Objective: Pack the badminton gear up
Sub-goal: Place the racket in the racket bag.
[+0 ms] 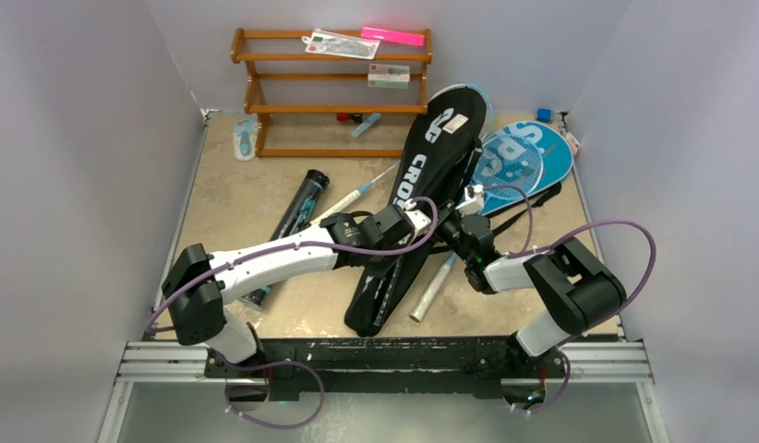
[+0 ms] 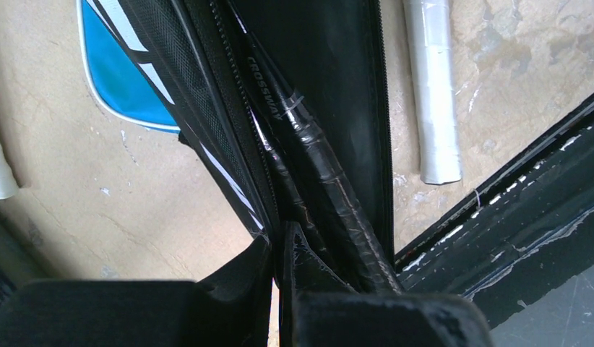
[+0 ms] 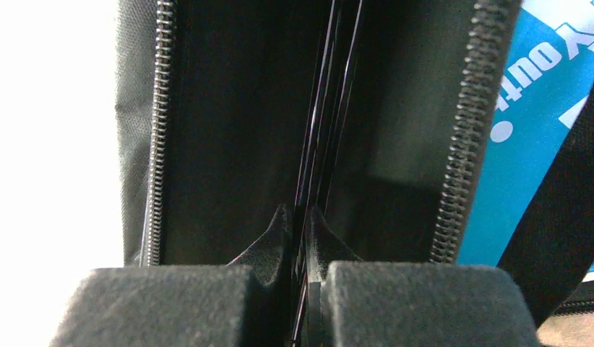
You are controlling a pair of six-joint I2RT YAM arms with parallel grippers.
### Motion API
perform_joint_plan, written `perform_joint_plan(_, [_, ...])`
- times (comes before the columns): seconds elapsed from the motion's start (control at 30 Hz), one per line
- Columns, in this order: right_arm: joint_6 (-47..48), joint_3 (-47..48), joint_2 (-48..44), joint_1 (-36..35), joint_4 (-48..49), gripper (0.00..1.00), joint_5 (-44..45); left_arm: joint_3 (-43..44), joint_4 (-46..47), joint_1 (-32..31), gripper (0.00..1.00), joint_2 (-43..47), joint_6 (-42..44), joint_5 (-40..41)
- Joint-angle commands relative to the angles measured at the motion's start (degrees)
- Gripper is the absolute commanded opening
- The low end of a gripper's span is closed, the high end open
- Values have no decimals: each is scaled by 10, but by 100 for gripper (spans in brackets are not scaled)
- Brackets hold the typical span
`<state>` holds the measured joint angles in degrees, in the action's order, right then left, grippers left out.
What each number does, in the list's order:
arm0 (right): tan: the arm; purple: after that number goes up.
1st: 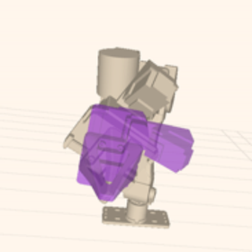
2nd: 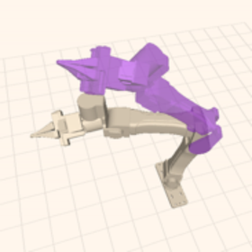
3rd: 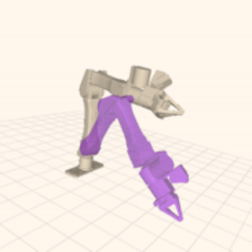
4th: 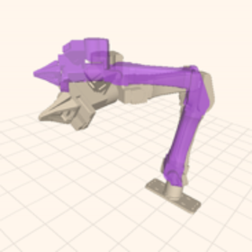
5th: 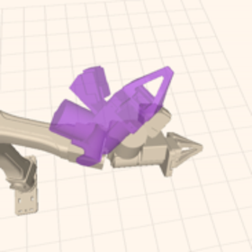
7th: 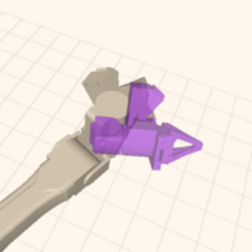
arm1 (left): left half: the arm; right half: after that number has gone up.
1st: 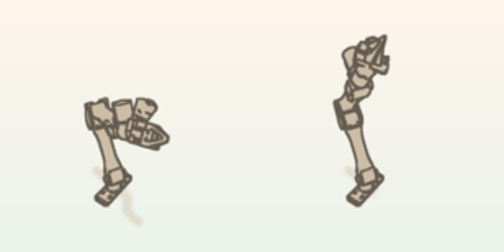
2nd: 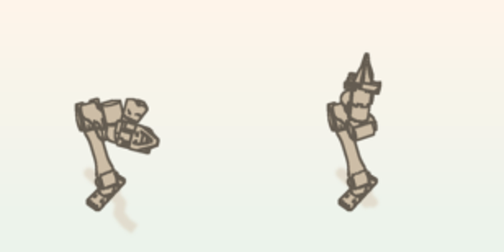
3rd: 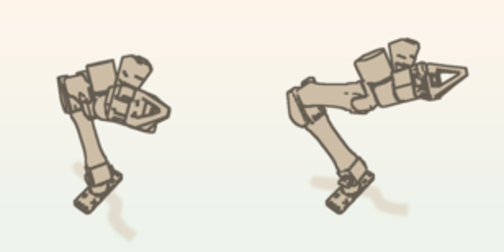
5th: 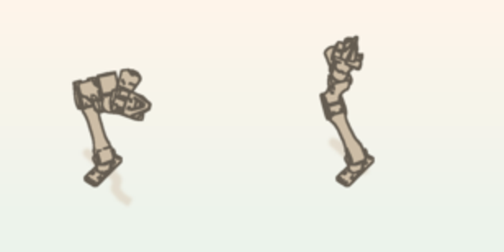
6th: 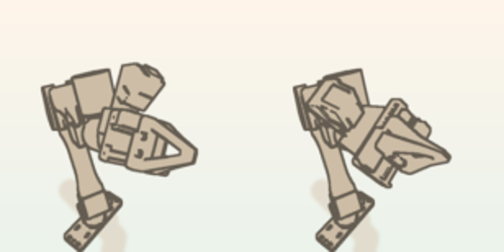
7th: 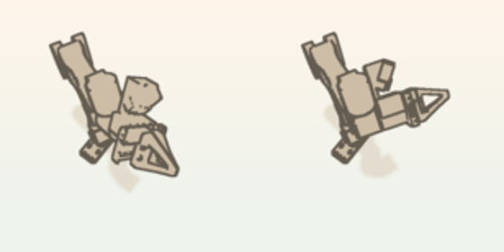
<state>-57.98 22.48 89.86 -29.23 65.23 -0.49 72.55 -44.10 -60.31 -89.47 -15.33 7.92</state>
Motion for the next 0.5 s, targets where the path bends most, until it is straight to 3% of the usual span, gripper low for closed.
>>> perform_joint_plan(0.0, [61, 8, -37, 12, 74, 0, 73, 15, -41, -6, 0, 15, 13, -57])
perform_joint_plan(0.17, [64, 12, -42, 13, 73, 0, 85, 14, -20, -6, 0, 31, 7, -99])
perform_joint_plan(0.47, [21, 13, -5, 5, 117, 0, 67, -14, 223, 38, 0, 45, -90, -320])
